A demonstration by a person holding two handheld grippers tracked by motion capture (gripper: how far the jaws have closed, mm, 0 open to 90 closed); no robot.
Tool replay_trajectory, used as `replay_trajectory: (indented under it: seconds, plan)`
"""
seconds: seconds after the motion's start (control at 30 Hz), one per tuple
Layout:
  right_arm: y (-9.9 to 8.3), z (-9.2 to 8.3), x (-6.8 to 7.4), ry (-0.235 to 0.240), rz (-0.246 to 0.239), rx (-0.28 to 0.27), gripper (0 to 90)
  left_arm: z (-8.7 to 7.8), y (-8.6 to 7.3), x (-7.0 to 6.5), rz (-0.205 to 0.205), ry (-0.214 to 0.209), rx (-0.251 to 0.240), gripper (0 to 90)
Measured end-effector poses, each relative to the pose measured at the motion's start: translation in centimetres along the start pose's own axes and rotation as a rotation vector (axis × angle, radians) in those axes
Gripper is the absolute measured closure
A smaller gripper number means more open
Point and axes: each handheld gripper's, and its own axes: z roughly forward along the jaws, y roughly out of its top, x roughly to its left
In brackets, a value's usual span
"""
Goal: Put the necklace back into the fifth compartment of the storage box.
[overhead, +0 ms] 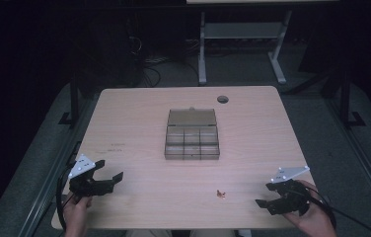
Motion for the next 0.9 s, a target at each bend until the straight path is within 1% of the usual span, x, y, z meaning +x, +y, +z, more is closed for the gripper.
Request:
replay_trajectory:
  seconds: [0.17, 0.27, 0.43, 0.53, 0.6, 0.7, 0.8, 0.9]
  plan:
    - [0.1, 0.2, 0.1, -0.001, -0.013, 0.010, 29.0, 0.1, -0.1, -0.1, 0.007, 0.001, 0.012, 13.1]
    - [0.1, 0.2, 0.1, 0.003, -0.007, 0.011, 28.9, 0.1, -0.1, -0.2, 0.010, -0.002, 0.008, 13.1]
    - [0.5, 0.4, 0.4, 0.007, -0.026, 0.020, 28.8, 0.1, -0.1, -0.2, 0.012, -0.004, 0.009, 13.1]
    - [0.7, 0.4, 0.6, 0.008, -0.036, 0.022, 28.8, 0.2, -0.1, -0.2, 0.018, -0.004, 0.018, 13.1]
    - [0.8, 0.5, 0.8, 0.011, -0.043, 0.029, 28.8, 0.3, -0.1, -0.3, 0.016, -0.006, 0.011, 13.1]
    - [0.9, 0.7, 1.0, 0.011, -0.050, 0.044, 28.8, 0.3, 0.0, -0.3, 0.034, -0.003, 0.020, 13.1]
    - [1.1, 0.8, 1.3, 0.016, -0.060, 0.042, 28.8, 0.3, -0.1, -0.3, 0.023, -0.002, 0.013, 13.1]
    - [1.3, 0.8, 1.5, 0.013, -0.069, 0.047, 28.8, 0.1, -0.1, -0.2, 0.025, 0.000, 0.015, 13.1]
